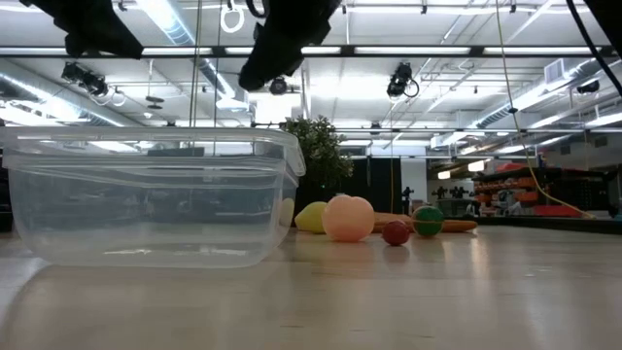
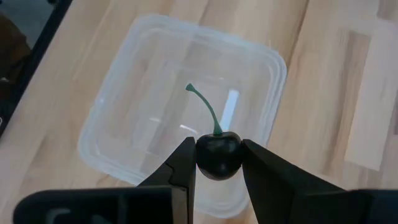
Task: Pick and placing Produce into tupperware
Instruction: Put the black cherry into the transparent bin
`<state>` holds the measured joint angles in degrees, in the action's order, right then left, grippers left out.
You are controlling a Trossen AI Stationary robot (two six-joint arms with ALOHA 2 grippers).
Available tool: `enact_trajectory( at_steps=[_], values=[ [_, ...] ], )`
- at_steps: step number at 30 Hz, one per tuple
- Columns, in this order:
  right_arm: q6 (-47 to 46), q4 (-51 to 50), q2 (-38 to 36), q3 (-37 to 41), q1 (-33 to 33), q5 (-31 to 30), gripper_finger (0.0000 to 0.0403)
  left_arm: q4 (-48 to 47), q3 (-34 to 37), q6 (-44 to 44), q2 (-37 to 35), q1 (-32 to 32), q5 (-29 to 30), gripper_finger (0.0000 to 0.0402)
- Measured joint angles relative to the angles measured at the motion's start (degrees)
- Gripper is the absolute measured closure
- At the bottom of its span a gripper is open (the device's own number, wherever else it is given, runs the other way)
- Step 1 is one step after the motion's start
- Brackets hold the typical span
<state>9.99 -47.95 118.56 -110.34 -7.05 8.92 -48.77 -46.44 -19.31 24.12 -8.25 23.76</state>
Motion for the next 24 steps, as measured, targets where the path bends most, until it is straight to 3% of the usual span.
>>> enact_trajectory(
  at_steps=[12, 24],
  values=[
    [-7.4, 3.5, 2.9, -0.3, -3.3, -4.2, 0.0325, 0.1, 0.0, -0.5, 0.2, 0.0, 0.0, 0.0307],
    [-11.7, 8.6, 8.3, -3.2, -4.1, -4.3, 0.0325, -1.0, 0.0, -1.0, 0.3, 0.1, -0.7, 0.0312]
  ],
)
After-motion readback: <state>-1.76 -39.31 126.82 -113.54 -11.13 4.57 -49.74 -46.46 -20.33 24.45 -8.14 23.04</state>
